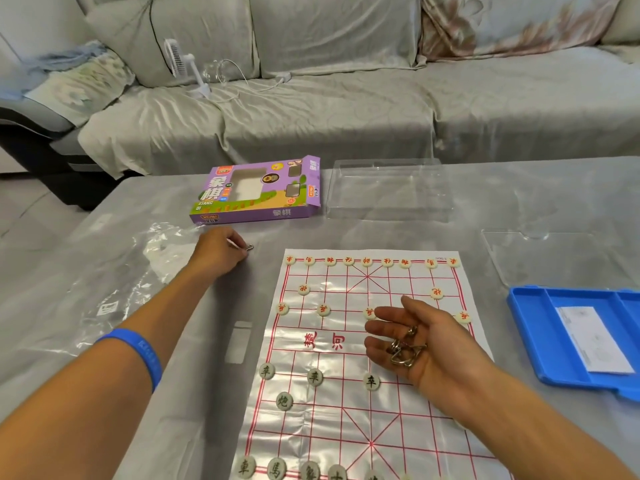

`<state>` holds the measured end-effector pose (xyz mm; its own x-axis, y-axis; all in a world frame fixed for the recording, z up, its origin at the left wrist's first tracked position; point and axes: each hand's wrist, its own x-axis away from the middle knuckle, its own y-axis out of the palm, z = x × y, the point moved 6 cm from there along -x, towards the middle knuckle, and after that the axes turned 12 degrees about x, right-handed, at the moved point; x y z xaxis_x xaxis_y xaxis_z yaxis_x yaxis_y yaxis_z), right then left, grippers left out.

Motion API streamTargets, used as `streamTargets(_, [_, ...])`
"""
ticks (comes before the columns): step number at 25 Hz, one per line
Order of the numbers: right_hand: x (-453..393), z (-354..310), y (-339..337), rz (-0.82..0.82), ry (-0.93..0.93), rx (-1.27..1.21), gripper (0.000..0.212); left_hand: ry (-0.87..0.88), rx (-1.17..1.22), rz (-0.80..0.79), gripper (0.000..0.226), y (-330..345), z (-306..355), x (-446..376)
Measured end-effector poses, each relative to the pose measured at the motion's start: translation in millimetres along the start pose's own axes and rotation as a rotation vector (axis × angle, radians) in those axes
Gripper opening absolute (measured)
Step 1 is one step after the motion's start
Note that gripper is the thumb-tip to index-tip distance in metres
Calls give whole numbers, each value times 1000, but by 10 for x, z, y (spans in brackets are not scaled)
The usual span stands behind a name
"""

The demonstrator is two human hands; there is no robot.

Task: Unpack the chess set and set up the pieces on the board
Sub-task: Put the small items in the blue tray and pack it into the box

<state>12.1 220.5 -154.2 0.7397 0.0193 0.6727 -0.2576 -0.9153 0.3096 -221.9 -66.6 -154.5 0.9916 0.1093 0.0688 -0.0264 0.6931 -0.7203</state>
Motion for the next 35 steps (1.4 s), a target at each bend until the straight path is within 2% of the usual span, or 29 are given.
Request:
streamTargets(3, [0, -2, 3, 1, 4, -1, 39, -39, 34, -25, 8, 19, -37, 63])
streamTargets(10, [21, 0, -1, 5, 0, -51, 39, 94, -39, 67, 13, -1, 112, 524])
streamTargets(12, [46, -7, -33, 3, -5, -76, 40, 129, 180, 111, 13, -29, 383, 845])
streamTargets(13, [61, -20, -45, 1, -4, -86, 40, 165, 346, 86, 13, -9, 584, 1048])
streamTargets(15, [92, -55, -49, -12, -5, -108, 44, 297, 545, -86, 13, 132, 1097, 1556])
streamTargets(17, [179, -125, -100, -26, -44, -143, 51, 483, 501, -265, 13, 376, 1563, 2122])
streamTargets(20, [368, -252, -271, -18, -126, -202, 51, 671, 392, -333, 12, 708, 1973, 2637])
streamTargets(24, [510, -327, -749, 185, -190, -272, 26, 759, 463, -297, 7, 955, 2343, 2907])
streamTargets(27, [584, -480, -1340, 287, -233, -311, 28, 691, 507, -349, 6, 1175, 2443, 2998])
streamTargets(32, [722, -885, -2478, 507, -305, -170, 15, 634, 226, -554, 8, 1796, 2355, 3048])
streamTargets(35, [676, -951, -2850, 608, -344, -165, 29, 629, 166, -603, 9, 2027, 2320, 3081])
